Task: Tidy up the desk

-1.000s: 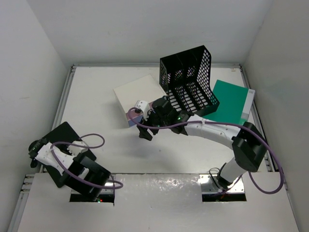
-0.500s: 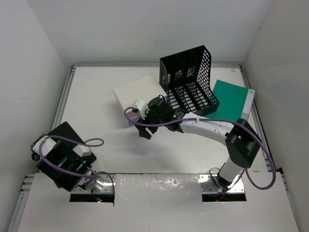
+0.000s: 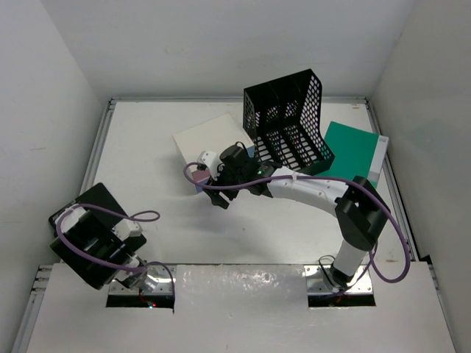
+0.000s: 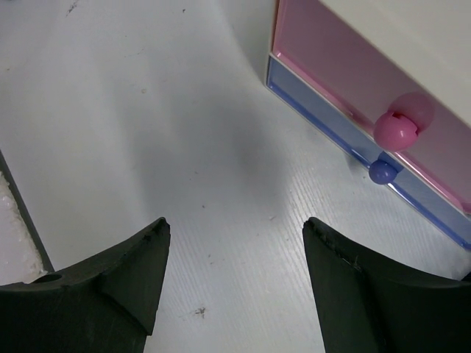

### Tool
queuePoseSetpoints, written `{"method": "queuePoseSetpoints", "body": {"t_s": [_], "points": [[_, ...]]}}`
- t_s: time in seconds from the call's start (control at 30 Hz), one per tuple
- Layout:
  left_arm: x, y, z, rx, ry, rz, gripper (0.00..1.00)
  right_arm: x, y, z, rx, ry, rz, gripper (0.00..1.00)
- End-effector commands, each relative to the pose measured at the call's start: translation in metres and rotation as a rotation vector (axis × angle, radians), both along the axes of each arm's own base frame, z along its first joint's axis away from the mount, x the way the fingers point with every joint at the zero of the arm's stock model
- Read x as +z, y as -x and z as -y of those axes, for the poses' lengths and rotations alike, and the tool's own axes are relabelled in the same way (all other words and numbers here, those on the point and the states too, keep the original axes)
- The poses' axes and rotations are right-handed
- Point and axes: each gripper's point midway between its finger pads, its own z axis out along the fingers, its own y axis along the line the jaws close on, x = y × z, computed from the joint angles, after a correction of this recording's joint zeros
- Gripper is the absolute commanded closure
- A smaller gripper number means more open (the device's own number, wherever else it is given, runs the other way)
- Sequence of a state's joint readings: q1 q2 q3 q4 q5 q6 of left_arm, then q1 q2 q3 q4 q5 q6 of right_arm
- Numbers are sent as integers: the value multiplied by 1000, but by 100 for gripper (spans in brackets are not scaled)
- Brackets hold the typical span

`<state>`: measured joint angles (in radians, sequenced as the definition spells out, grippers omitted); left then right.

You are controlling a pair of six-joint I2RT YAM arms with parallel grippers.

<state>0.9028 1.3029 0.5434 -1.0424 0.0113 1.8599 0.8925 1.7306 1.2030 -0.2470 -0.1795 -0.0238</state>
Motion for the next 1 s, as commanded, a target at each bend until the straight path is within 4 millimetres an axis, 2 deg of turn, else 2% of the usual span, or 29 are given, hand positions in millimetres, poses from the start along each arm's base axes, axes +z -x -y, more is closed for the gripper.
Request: {"method": "queuePoseSetpoints", "body": {"t_s": [0.0,0.07,0.1,0.27,0.37,0.4,0.43,0.47,0.5,0.57,0.63,0.67,0.7,0.73,0.77,0.8,0.83,0.87,0.9,0.97], "points": [[-20,-25,-10,-27,-31,118,61,19,-10,-9,-1,-25,58,30],[-20,-27,-7,-25,-19,136,92,20,-10,-8,-2,-21,56,30],[-20,-32,-5,-10,-12,159,100,19,-10,-6,-4,-17,55,30],[-13,-37,3,15,39,178,100,20,-8,-6,-6,-29,52,30],[-1,-56,1,69,61,254,100,21,-6,-8,-3,-42,45,30],[9,-71,-3,105,63,314,100,20,-7,-9,-6,-48,41,31],[13,-76,-1,122,79,332,100,22,-6,-15,6,-75,39,32],[22,-88,-2,147,93,384,100,22,-4,-19,7,-97,22,33],[27,-91,1,159,115,395,100,28,-6,-29,3,-148,21,33],[38,-100,2,176,132,434,100,29,-2,-44,28,-212,-25,34],[43,-99,7,181,150,436,100,39,-8,-61,34,-294,-16,34],[46,-101,6,188,142,449,100,34,-9,-68,13,-311,-50,35],[48,-102,7,192,142,459,100,45,-15,-80,4,-369,-34,35],[52,-103,7,198,132,475,100,48,-18,-87,-37,-408,-76,35],[54,-106,8,200,135,492,100,41,-23,-98,-58,-431,-94,35],[56,-106,9,201,136,499,100,50,-28,-109,-73,-469,-107,35],[61,-108,9,197,127,519,100,50,-29,-118,-113,-501,-165,35],[63,-108,11,193,131,526,100,37,-32,-128,-138,-512,-201,35],[65,-108,12,187,130,532,100,48,-39,-139,-159,-557,-219,34],[68,-106,13,170,120,542,100,50,-39,-158,-185,-613,-317,32]]}}
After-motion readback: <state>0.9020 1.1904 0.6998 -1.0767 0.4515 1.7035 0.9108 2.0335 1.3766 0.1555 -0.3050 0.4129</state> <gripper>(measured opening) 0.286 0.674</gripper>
